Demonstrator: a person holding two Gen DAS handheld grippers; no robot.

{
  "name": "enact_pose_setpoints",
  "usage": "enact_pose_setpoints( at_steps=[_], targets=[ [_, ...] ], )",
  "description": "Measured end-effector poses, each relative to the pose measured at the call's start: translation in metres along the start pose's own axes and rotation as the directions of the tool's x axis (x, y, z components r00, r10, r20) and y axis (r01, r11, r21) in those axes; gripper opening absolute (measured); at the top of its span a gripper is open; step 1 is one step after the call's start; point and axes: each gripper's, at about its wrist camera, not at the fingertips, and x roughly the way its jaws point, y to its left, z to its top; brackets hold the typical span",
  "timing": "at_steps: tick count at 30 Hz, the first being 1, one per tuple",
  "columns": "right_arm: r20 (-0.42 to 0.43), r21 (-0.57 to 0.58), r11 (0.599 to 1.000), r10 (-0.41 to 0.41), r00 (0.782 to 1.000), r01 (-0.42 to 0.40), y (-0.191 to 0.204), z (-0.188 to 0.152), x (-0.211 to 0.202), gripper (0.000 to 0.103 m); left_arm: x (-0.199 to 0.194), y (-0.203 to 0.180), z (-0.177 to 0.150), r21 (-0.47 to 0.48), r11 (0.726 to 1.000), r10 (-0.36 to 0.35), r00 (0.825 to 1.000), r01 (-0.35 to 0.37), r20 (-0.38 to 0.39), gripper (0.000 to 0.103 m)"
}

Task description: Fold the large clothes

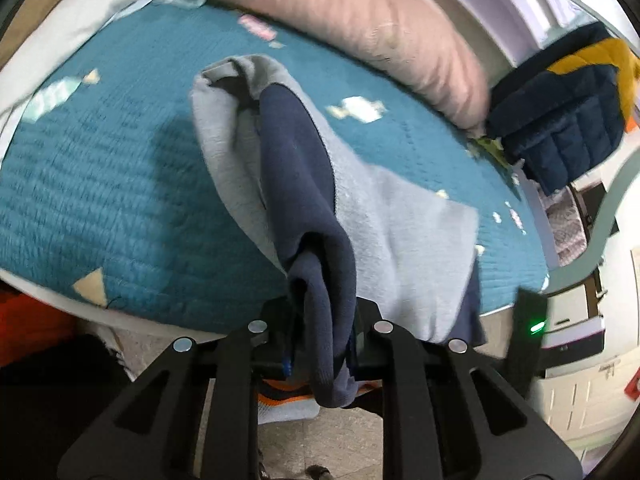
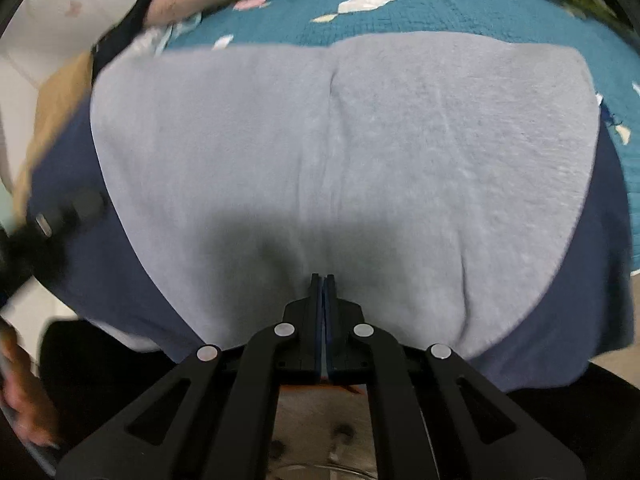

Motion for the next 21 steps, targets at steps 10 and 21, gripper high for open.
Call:
enact_pose_setpoints(
  at_steps=[10, 21],
  targets=[
    [0.023, 0.062, 0.996, 0.068, 0.997, -0.069, -0.022, -0.004, 0.015, 0.0, 0.009, -0.083, -0.002, 0.186, 0.982, -0.038, 0.999, 0.039, -0.012, 0.017],
    [0.197, 0.135, 0.991, -0.032, 0.98, 0.005, -0.09, -0.027, -0.064, 0.003, 0.05, -0.157, -0.008, 0.296, 0.953, -0.045, 0.997, 0.06, -0.058, 0.017]
  ],
)
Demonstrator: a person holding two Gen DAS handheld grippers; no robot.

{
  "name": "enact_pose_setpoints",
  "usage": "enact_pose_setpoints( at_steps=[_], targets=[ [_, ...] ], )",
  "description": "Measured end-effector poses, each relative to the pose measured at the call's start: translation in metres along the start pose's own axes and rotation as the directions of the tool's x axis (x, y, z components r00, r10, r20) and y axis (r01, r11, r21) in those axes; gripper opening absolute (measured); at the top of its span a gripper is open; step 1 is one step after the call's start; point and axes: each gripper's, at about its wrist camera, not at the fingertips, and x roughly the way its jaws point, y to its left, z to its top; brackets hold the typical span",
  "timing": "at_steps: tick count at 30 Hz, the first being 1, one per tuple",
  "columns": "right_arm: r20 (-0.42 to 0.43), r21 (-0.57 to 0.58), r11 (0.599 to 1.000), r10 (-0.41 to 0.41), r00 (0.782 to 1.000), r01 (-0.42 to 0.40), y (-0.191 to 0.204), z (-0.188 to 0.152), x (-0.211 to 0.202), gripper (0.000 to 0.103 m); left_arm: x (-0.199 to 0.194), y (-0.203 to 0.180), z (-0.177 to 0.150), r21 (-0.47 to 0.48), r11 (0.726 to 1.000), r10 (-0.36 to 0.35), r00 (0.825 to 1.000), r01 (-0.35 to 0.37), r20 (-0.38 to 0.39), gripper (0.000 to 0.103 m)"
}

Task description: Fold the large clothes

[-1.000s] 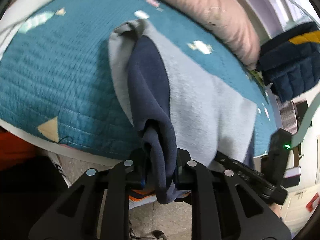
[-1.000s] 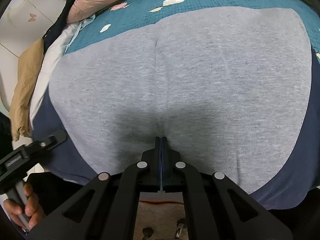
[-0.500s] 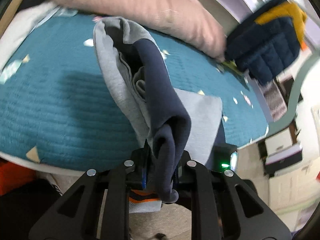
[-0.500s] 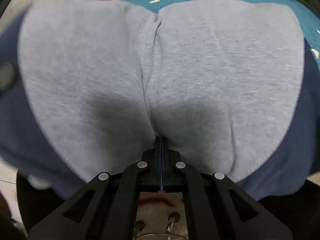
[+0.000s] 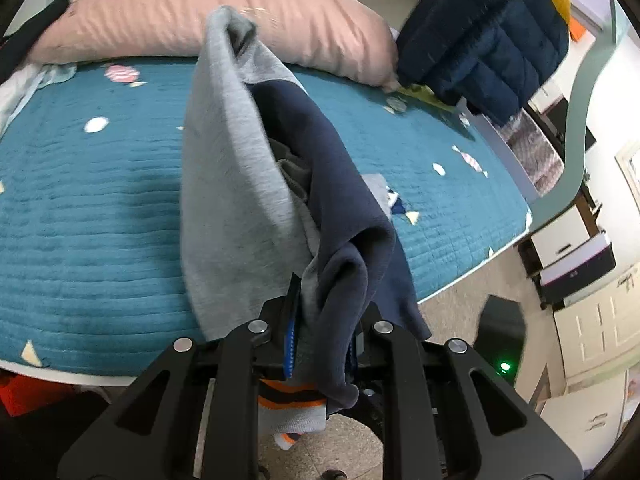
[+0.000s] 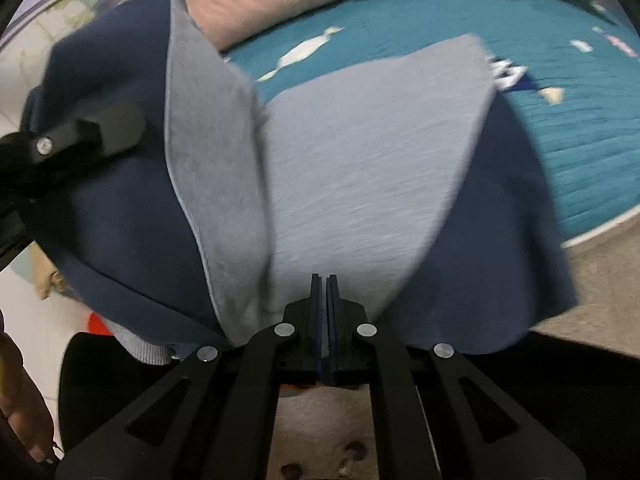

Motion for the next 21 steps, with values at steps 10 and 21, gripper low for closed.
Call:
enact_pose_setpoints(
  at_steps=[10, 21],
  targets=[
    [-0.01, 0.195, 0.981, 0.003, 1.0, -0.001, -0.088, -0.003, -0.005, 0.005, 0.079, -0.06, 0.011, 0.049, 0.999, -0.01, 0.997, 0.014, -0.08, 0.017],
    [-0.015, 0.304, 0.951, 0.072, 0.997, -0.064, -0.125, 0.004, 0.014, 0.004, 0.135, -0.097, 0.011, 0.1, 0.995, 0.021, 0.989, -0.006, -0.148, 0.019]
  ],
)
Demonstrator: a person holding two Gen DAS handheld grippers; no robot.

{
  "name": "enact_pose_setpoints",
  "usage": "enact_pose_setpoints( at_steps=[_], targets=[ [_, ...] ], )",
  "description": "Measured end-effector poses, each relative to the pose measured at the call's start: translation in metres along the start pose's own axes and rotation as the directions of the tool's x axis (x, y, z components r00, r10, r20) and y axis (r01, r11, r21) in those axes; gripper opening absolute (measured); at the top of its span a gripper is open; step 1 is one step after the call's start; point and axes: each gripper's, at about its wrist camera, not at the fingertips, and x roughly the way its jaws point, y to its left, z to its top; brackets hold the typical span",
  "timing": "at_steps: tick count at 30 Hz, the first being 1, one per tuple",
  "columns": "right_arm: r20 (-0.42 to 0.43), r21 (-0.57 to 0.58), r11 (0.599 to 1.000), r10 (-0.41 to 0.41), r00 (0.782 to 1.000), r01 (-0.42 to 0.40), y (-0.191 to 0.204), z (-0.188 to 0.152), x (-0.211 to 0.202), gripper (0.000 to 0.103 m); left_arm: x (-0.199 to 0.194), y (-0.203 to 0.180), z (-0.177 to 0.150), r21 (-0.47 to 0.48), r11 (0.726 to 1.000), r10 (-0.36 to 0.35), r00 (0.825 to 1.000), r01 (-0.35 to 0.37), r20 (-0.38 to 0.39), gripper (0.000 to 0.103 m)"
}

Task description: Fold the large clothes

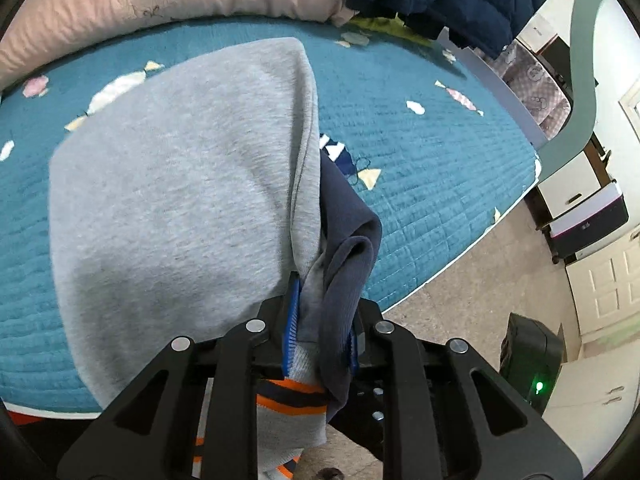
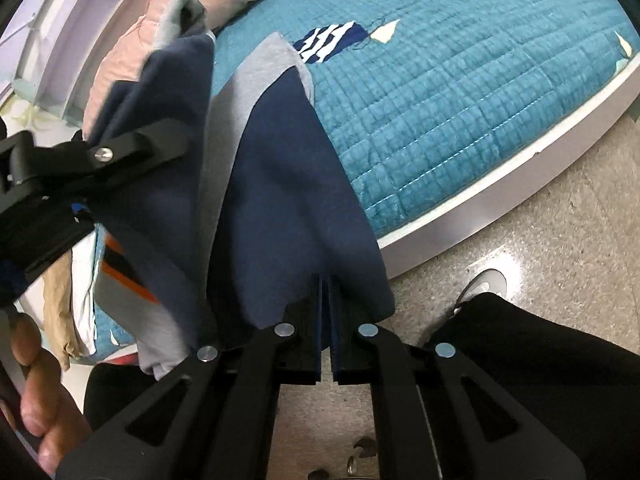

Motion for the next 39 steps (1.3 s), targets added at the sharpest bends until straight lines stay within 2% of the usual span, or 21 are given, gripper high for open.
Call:
enact_pose_setpoints(
  at_steps=[4, 8, 13, 16, 18, 19, 22, 24, 25, 27, 28, 29, 30, 36, 39],
  targets=[
    [0.008, 0.019, 1.0, 0.003, 1.0, -0.003, -0.008, 0.001, -0.006, 0.005, 0.013, -0.007, 0.0, 0.024, 0.999, 0.024, 0.999, -0.023, -0.022, 0.019],
    [0.049, 0.029, 0.999, 0.013, 0.999, -0.014, -0.013, -0.002, -0.03, 0.005, 0.019, -0.007, 0.002, 0.023, 0.999, 0.023, 0.999, -0.023, -0.037, 0.02],
    [0.073, 0.036, 0.999, 0.02, 0.997, -0.022, -0.004, -0.005, -0.04, 0.005, 0.04, -0.001, 0.002, 0.013, 1.0, -0.01, 0.994, 0.011, -0.11, 0.023],
    [0.081, 0.046, 0.999, 0.013, 0.997, -0.017, -0.005, -0.005, -0.043, 0.006, 0.048, -0.003, 0.003, 0.025, 0.999, -0.041, 0.989, 0.045, -0.139, 0.031],
    [0.087, 0.044, 0.999, 0.01, 0.996, -0.013, -0.002, -0.007, -0.045, 0.006, 0.05, -0.004, 0.004, 0.019, 0.998, -0.049, 0.988, 0.053, -0.148, 0.031],
    [0.093, 0.045, 0.999, 0.012, 0.996, -0.016, -0.001, -0.007, -0.048, 0.005, 0.051, -0.003, 0.005, 0.017, 0.997, -0.07, 0.985, 0.074, -0.157, 0.034],
    [0.113, 0.054, 0.998, 0.036, 0.993, -0.042, 0.004, -0.009, -0.057, 0.006, 0.052, 0.002, 0.008, 0.0, 0.993, -0.114, 0.978, 0.116, -0.177, 0.035],
    [0.118, 0.04, 0.997, 0.063, 0.991, -0.068, 0.01, -0.01, -0.062, 0.006, 0.054, 0.012, 0.012, -0.051, 0.983, -0.181, 0.962, 0.174, -0.207, 0.04],
    [0.123, 0.027, 0.996, 0.084, 0.989, -0.088, 0.016, -0.011, -0.064, 0.005, 0.055, 0.016, 0.015, -0.075, 0.975, -0.22, 0.948, 0.208, -0.23, 0.045],
    [0.125, 0.001, 0.993, 0.117, 0.985, -0.118, 0.029, -0.013, -0.066, 0.005, 0.058, 0.02, 0.022, -0.119, 0.967, -0.251, 0.933, 0.227, -0.259, 0.048],
    [0.124, -0.008, 0.992, 0.126, 0.984, -0.126, 0.032, -0.012, -0.065, 0.005, 0.058, 0.021, 0.024, -0.133, 0.963, -0.262, 0.926, 0.234, -0.271, 0.052],
    [0.118, -0.02, 0.991, 0.131, 0.984, -0.129, 0.037, -0.011, -0.063, 0.005, 0.06, 0.022, 0.028, -0.155, 0.953, -0.297, 0.909, 0.262, -0.291, 0.06],
    [0.118, -0.023, 0.991, 0.134, 0.984, -0.132, 0.041, -0.011, -0.063, 0.006, 0.061, 0.02, 0.03, -0.161, 0.947, -0.314, 0.899, 0.276, -0.305, 0.063],
    [0.209, -0.077, 0.993, 0.108, 0.972, -0.094, 0.059, -0.016, -0.089, 0.006, 0.067, 0.015, 0.039, -0.176, 0.945, -0.323, 0.873, 0.275, -0.365, 0.067],
    [0.166, -0.066, 0.987, 0.155, 0.974, -0.146, 0.059, -0.012, -0.07, 0.005, 0.071, 0.006, 0.041, -0.134, 0.955, -0.297, 0.869, 0.265, -0.397, 0.069]
  ],
)
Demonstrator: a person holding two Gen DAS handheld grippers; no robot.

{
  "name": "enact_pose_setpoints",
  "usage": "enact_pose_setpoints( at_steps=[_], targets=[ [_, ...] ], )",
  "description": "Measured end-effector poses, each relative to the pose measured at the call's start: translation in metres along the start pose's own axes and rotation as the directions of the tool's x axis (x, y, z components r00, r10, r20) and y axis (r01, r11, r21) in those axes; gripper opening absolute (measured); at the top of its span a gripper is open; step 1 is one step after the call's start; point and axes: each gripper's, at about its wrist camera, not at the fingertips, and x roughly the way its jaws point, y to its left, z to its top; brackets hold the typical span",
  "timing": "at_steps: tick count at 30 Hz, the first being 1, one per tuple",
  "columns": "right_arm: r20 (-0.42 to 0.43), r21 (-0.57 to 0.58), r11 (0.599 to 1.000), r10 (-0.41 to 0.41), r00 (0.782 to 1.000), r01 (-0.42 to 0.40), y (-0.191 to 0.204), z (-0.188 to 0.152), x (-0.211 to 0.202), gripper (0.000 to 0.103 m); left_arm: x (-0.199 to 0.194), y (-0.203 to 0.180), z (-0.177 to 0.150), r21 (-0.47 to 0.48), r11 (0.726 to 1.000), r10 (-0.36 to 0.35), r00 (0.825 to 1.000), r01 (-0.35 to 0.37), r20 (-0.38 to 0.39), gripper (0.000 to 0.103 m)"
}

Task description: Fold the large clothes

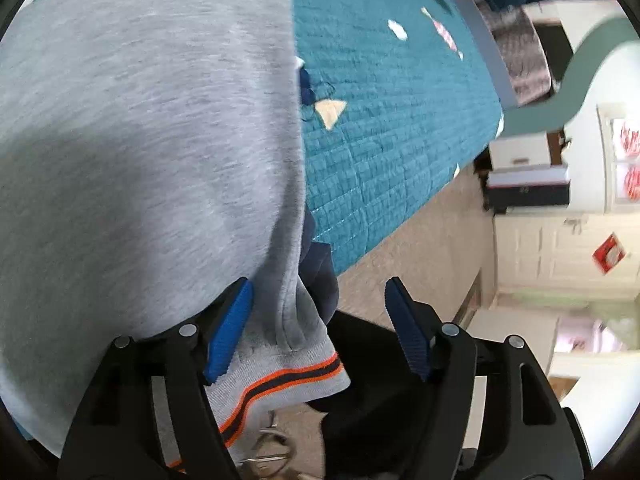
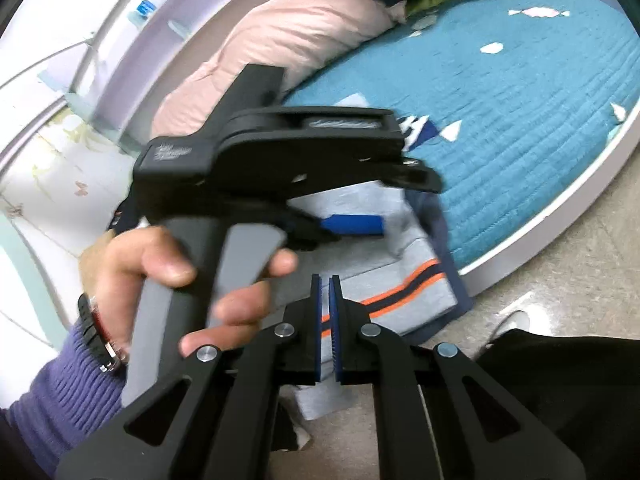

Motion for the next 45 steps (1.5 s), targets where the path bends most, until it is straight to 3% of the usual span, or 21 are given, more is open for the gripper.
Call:
enact_pose_setpoints(
  at_steps=[2, 3, 4, 6, 8, 9, 10, 13, 15, 17, 18, 21, 23, 26, 30, 31, 34, 37, 41, 43, 45],
  targets=[
    [-0.017, 0.017, 0.999, -0.05, 0.999, 0.05, -0.011, 0.003, 0.022, 0.005, 0.0, -0.003, 0.001, 0.008, 1.0, 0.005, 1.0, -0.005, -0.009, 0.07],
    [-0.029, 0.01, 0.989, -0.149, 0.988, 0.15, -0.018, 0.005, 0.035, 0.005, -0.002, -0.003, 0.0, 0.011, 1.0, -0.001, 1.0, 0.001, -0.007, 0.07],
    [-0.057, 0.039, 0.979, -0.197, 0.979, 0.199, -0.032, 0.004, 0.05, 0.0, -0.006, -0.003, -0.001, 0.02, 1.0, -0.008, 1.0, 0.008, -0.001, 0.07],
    [-0.092, 0.088, 0.976, -0.189, 0.978, 0.197, -0.051, 0.002, 0.063, 0.0, -0.023, -0.006, -0.008, 0.078, 0.997, 0.007, 0.999, -0.01, 0.039, 0.07],
    [-0.081, 0.048, 0.973, -0.222, 0.972, 0.226, -0.049, 0.0, 0.063, 0.0, -0.053, -0.008, -0.016, 0.166, 0.985, 0.027, 0.994, -0.045, 0.111, 0.07],
    [-0.081, 0.04, 0.971, -0.232, 0.969, 0.235, -0.048, -0.001, 0.064, 0.0, -0.069, -0.006, -0.018, 0.177, 0.982, 0.044, 0.985, -0.074, 0.166, 0.07],
    [-0.081, 0.044, 0.971, -0.229, 0.97, 0.233, -0.049, -0.001, 0.064, 0.0, -0.092, -0.001, -0.022, 0.171, 0.98, 0.057, 0.965, -0.104, 0.256, 0.07],
    [-0.088, 0.057, 0.973, -0.22, 0.972, 0.225, -0.05, -0.002, 0.065, 0.0, -0.129, 0.029, -0.026, 0.121, 0.977, 0.122, 0.93, -0.173, 0.346, 0.07],
    [-0.081, 0.038, 0.97, -0.236, 0.968, 0.239, -0.05, -0.004, 0.064, 0.0, -0.135, 0.06, -0.022, 0.054, 0.976, 0.181, 0.926, -0.21, 0.331, 0.069],
    [-0.075, 0.029, 0.966, -0.255, 0.964, 0.258, -0.046, -0.006, 0.064, 0.0, -0.128, 0.082, -0.015, 0.014, 0.984, 0.163, 0.937, -0.176, 0.309, 0.065],
    [-0.072, 0.024, 0.963, -0.266, 0.961, 0.269, -0.044, -0.007, 0.065, 0.0, -0.122, 0.087, -0.009, -0.004, 0.982, 0.183, 0.935, -0.191, 0.304, 0.063],
    [-0.072, 0.024, 0.961, -0.272, 0.96, 0.274, -0.043, -0.008, 0.067, 0.0, -0.097, 0.105, 0.009, -0.057, 0.965, 0.263, 0.93, -0.257, 0.255, 0.05],
    [-0.074, 0.015, 0.96, -0.276, 0.958, 0.278, -0.043, -0.007, 0.068, 0.0, -0.084, 0.121, 0.016, -0.105, 0.961, 0.275, 0.936, -0.257, 0.222, 0.046],
    [-0.071, 0.002, 0.955, -0.296, 0.953, 0.297, -0.038, -0.008, 0.069, 0.0, -0.081, 0.118, 0.026, -0.068, 0.952, 0.308, 0.927, -0.3, 0.216, 0.046],
    [-0.064, 0.008, 0.95, -0.311, 0.948, 0.312, -0.031, -0.011, 0.069, 0.0, -0.083, 0.117, 0.029, -0.078, 0.959, 0.284, 0.935, -0.274, 0.214, 0.046],
    [-0.065, 0.039, 0.955, -0.293, 0.954, 0.296, -0.032, -0.012, 0.068, 0.0, -0.095, 0.113, 0.022, -0.056, 0.968, 0.251, 0.934, -0.244, 0.254, 0.051],
    [-0.068, 0.078, 0.961, -0.261, 0.963, 0.266, -0.035, -0.011, 0.064, 0.0, -0.124, 0.109, -0.016, -0.032, 0.988, 0.15, 0.918, -0.148, 0.367, 0.073],
    [-0.05, 0.106, 0.961, -0.251, 0.967, 0.255, -0.033, -0.014, 0.058, 0.0, -0.14, 0.116, -0.065, -0.056, 0.996, 0.091, 0.903, -0.075, 0.419, 0.078],
    [-0.045, 0.137, 0.959, -0.246, 0.968, 0.25, -0.028, -0.018, 0.055, 0.006, -0.126, 0.122, -0.124, -0.112, 0.992, 0.093, 0.918, -0.053, 0.386, 0.079],
    [-0.039, 0.156, 0.956, -0.244, 0.969, 0.248, -0.025, -0.022, 0.053, 0.006, -0.103, 0.125, -0.148, -0.136, 0.991, 0.037, 0.944, 0.009, 0.328, 0.079],
    [-0.038, 0.164, 0.957, -0.235, 0.971, 0.238, -0.026, -0.024, 0.05, 0.006, -0.08, 0.124, -0.162, -0.148, 0.988, 0.009, 0.958, 0.036, 0.288, 0.079]
  ],
)
